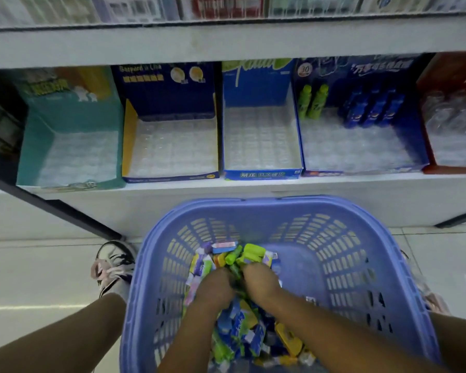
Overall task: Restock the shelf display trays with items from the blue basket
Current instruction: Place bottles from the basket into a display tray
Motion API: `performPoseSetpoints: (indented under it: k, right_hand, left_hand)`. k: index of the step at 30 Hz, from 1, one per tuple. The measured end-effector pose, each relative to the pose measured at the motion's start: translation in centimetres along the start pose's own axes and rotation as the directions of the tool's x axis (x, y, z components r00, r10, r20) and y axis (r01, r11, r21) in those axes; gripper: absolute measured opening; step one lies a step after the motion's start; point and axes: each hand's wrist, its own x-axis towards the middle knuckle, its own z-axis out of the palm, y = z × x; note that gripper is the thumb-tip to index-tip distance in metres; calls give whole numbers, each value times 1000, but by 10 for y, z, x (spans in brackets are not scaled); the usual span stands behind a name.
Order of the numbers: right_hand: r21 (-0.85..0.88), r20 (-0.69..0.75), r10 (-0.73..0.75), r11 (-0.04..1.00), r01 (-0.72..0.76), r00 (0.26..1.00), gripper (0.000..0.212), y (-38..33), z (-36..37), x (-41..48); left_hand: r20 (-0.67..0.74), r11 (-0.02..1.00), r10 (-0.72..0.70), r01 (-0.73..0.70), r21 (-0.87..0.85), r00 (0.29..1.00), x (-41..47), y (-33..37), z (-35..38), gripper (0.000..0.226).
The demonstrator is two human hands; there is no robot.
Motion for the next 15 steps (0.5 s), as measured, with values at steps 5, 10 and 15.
performPoseSetpoints:
  k: [5,10,15]
  right_hand:
    - [5,-63,63,998,-62,996,26,-10,8,4]
    - [66,-28,48,997,-46,998,26,-6,-2,2]
    - [-67,405,94,995,-73,909,14,4,-52,5]
  left_hand:
    - [-58,997,-83,84,0,995,5,0,6,23]
    - [-250,982,-183,163,-99,951,6,3,9,28]
    - [-337,1000,-23,28,11,941,26,6,1,42]
